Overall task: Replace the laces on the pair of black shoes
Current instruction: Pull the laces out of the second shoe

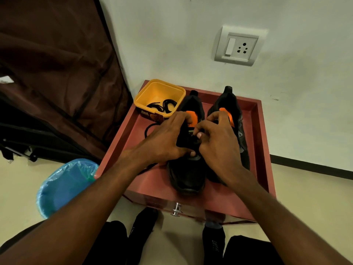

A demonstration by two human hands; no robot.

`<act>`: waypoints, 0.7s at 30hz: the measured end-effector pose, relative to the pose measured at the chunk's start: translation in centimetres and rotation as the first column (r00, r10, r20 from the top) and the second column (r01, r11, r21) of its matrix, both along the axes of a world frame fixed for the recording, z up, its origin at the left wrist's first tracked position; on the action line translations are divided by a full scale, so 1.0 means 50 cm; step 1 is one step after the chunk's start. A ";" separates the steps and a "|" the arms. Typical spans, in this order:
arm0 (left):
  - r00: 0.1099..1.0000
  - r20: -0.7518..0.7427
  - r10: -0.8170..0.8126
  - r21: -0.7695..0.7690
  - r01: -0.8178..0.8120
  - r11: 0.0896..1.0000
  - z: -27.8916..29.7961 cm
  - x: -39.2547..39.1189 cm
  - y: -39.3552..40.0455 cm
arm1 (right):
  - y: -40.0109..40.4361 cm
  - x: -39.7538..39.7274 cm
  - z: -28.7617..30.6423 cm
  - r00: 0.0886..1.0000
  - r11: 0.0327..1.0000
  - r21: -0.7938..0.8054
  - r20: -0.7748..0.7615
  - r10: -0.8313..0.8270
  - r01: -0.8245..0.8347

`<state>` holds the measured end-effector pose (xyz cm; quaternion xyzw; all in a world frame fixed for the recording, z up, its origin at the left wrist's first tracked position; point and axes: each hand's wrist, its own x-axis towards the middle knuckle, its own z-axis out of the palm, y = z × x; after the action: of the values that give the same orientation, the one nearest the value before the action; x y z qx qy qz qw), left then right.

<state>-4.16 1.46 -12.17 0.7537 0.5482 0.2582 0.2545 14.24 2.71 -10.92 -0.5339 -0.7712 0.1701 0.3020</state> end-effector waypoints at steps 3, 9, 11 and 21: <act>0.997 0.075 0.020 -0.039 -0.017 0.999 0.002 0.001 0.000 | -0.002 0.005 -0.004 0.997 0.999 0.033 0.075 0.021 -0.024; 0.994 0.111 0.009 -0.029 -0.005 1.000 -0.013 0.000 0.005 | 0.003 -0.020 -0.018 0.955 0.996 -0.050 0.284 0.088 -0.077; 0.995 0.100 0.015 -0.028 -0.012 1.000 -0.017 -0.002 0.002 | 0.010 -0.024 -0.015 0.990 0.993 -0.085 0.104 0.096 -0.087; 0.990 0.116 0.075 -0.086 -0.065 0.994 -0.009 -0.005 -0.008 | 0.034 0.042 0.004 0.927 0.909 -0.368 -0.373 0.049 -0.196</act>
<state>-4.43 1.04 -12.60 0.7060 0.5683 0.2890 0.3083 16.33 4.40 -10.71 -0.4940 -0.6855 0.4360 0.3097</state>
